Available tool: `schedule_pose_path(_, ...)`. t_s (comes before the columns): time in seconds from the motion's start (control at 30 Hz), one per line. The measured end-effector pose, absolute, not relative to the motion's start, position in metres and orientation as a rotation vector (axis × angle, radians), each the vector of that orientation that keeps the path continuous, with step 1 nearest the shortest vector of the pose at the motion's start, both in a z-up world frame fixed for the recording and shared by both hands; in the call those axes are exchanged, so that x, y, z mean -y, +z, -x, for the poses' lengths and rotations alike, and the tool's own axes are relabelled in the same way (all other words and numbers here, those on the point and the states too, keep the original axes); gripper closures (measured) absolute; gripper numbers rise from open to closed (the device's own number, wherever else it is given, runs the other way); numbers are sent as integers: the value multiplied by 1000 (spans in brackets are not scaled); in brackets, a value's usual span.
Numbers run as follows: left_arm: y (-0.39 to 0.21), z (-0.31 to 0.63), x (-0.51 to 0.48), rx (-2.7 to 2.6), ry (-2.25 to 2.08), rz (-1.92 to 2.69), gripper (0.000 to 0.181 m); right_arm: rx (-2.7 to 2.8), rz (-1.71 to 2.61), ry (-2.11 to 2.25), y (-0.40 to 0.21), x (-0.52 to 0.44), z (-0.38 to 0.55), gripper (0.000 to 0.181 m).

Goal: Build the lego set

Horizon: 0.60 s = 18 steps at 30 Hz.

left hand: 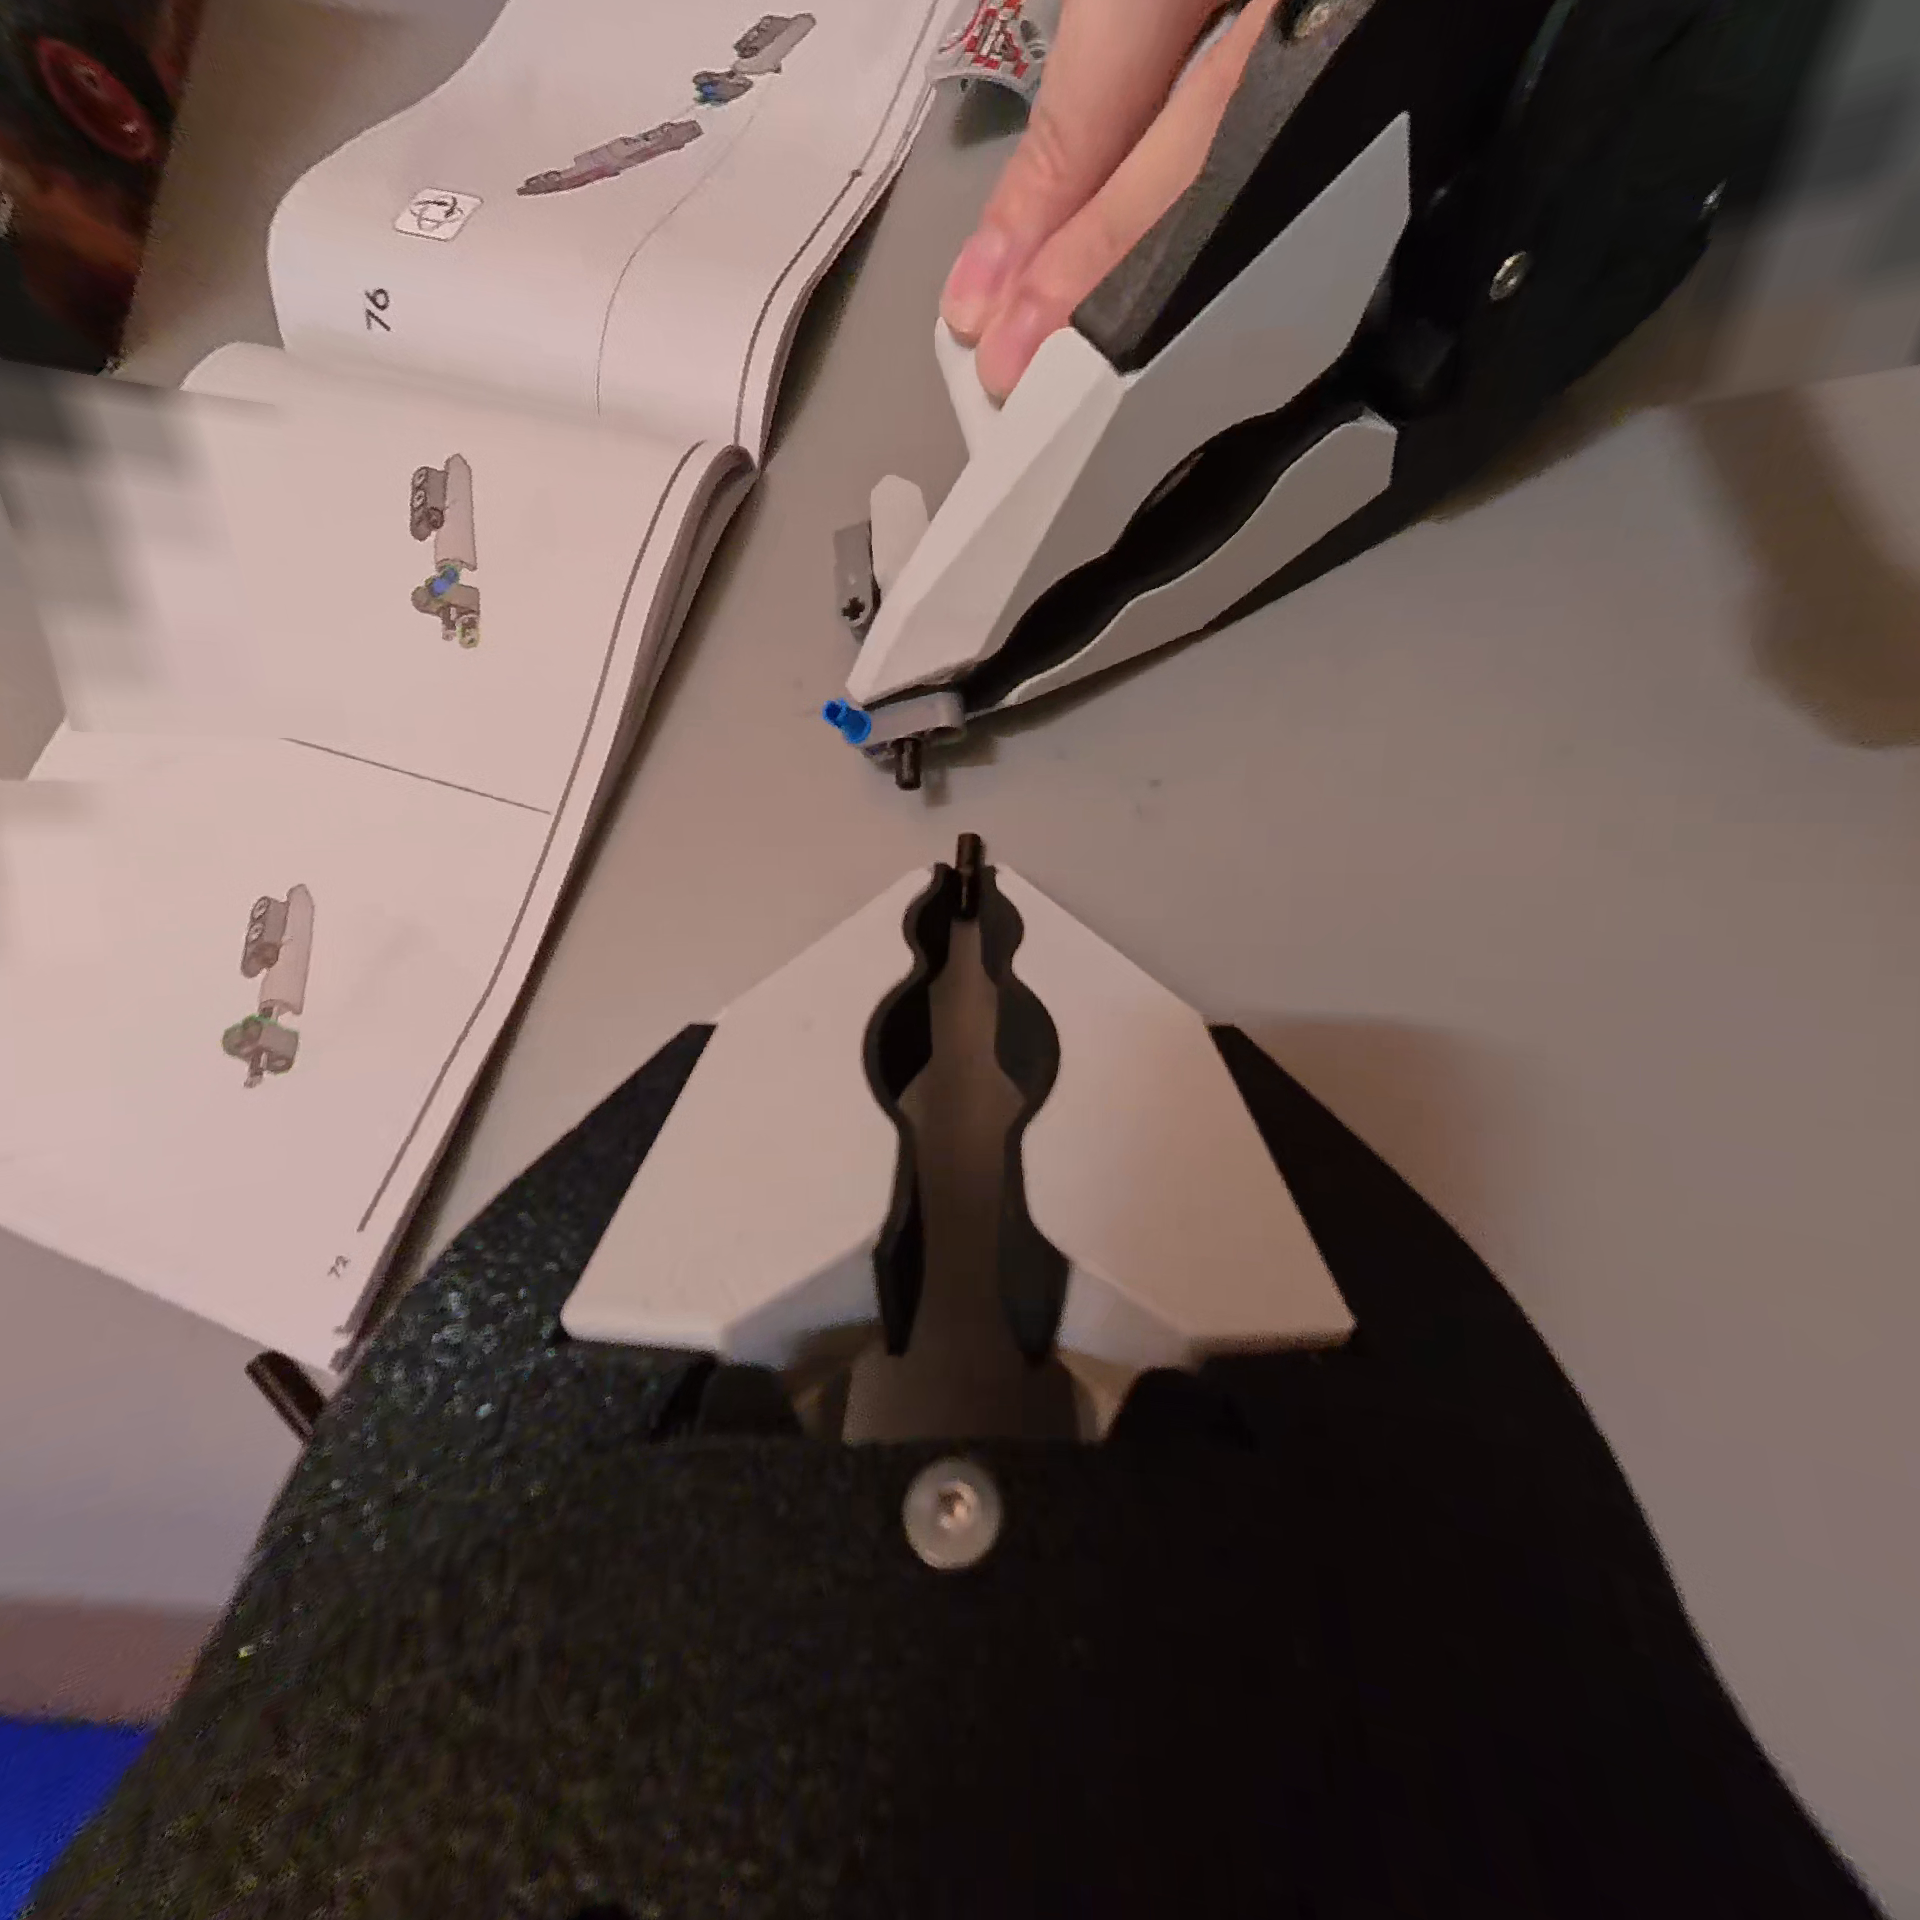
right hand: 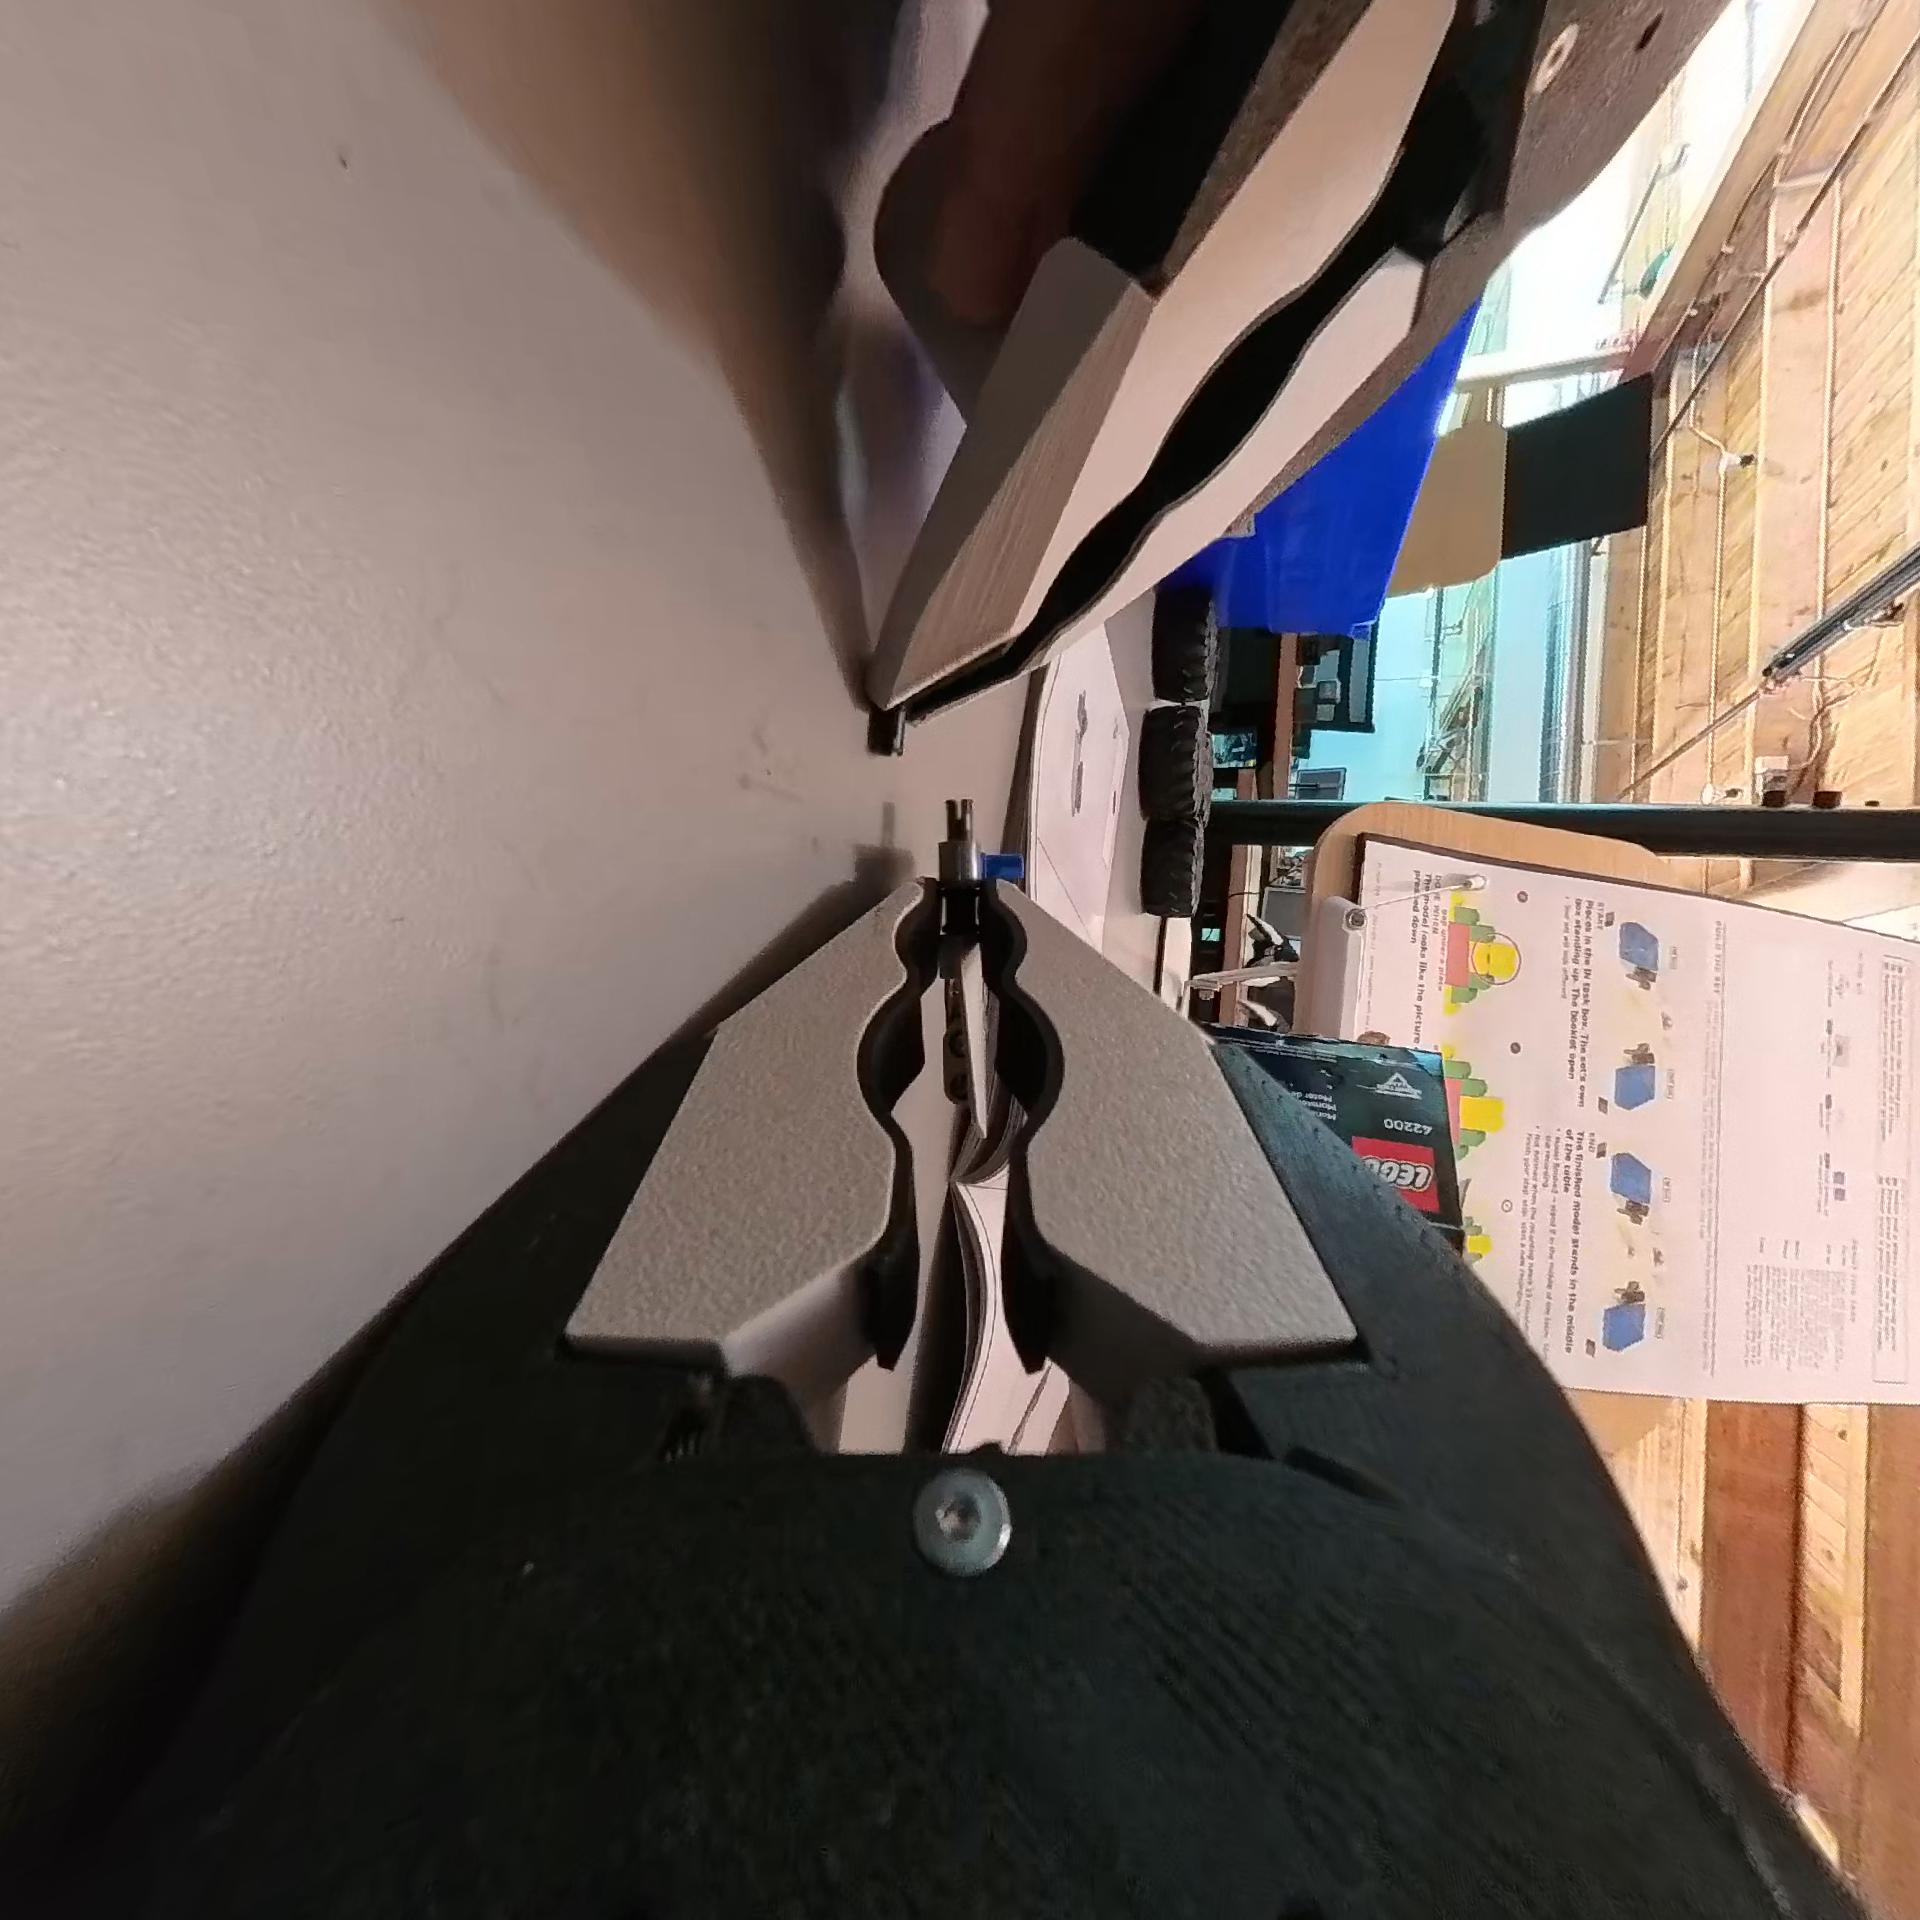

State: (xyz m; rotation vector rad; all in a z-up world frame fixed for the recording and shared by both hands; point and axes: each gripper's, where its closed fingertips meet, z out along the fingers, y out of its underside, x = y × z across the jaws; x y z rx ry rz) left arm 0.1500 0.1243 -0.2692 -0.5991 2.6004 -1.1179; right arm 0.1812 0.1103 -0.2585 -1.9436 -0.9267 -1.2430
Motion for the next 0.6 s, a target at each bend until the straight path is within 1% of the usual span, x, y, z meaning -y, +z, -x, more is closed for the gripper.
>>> schedule_pose_path(0.2,-264,-158,-115,-2483,-1094,714,179,894,1980,-1239,-260,-110,-184,176)
schedule_pose_path(0.6,-258,-165,-115,-2408,-1102,709,179,869,2008,-1228,-260,-111,-185,176)
